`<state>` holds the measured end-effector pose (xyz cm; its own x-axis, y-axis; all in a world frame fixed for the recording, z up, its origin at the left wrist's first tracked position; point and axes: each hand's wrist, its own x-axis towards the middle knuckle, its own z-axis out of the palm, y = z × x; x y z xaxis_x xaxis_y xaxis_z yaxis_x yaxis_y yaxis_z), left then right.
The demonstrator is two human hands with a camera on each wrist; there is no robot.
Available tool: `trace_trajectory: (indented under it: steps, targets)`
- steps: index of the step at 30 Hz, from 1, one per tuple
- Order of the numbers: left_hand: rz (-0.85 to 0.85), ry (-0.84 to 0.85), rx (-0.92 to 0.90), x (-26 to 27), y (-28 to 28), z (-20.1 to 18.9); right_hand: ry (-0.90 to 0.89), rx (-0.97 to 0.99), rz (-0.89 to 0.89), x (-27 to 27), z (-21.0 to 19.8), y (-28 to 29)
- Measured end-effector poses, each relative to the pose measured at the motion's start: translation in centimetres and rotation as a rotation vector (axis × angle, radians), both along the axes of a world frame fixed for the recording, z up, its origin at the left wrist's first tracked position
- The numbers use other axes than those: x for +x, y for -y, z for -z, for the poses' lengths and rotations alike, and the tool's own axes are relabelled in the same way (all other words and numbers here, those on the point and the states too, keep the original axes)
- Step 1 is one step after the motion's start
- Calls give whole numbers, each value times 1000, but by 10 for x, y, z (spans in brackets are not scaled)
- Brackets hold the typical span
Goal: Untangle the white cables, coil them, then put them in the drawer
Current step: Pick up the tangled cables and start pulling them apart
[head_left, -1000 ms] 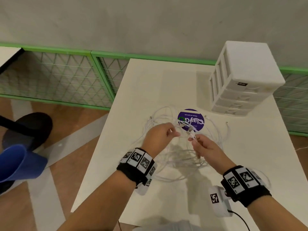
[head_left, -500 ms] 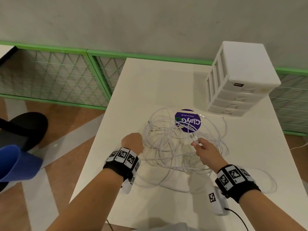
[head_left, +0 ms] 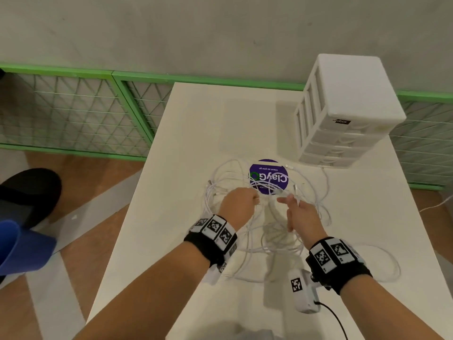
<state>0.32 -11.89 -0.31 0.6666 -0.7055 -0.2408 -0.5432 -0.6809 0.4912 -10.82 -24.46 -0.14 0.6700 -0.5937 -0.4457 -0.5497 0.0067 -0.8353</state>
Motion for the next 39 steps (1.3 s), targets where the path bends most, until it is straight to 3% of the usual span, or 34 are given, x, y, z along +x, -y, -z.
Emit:
trace_trajectory:
  steps: [2,5,7,11,13,15,16,21,24,27,29,33,39]
  targets:
    - [29,-109,-124,-14,-2,-7,83,128,26,4,-2,-6]
    - [99,-200,-146,-28,-9,-12,155,229,43,12,-5,-14]
    - [34,-225,-190,-22,-19,-12,212,257,74,14,-11,-19]
    - [-398,114,-252,28,-49,-2,326,348,96,13,-23,-18]
    - [-588,51,-44,55,-65,6,335,365,58,13,-27,-18]
    - [-542,-185,206,70,-73,14,306,311,18,12,-29,-19]
    - [-499,-243,241,74,-74,15,288,280,1,12,-30,-20]
    - [-491,-220,150,76,-75,10,260,395,54,27,-32,-22]
    - [-467,-184,-47,65,-72,-7,288,334,37,29,-32,-26]
    - [-417,-362,-402,45,-57,-40,342,188,-63,29,-39,-32]
    - [-328,-414,-532,31,-45,-62,382,130,-71,33,-51,-36]
    - [-180,-426,-636,10,-27,-94,411,89,-42,40,-72,-40]
    - [-176,-328,-651,3,-19,-116,485,166,-80,33,-93,-50]
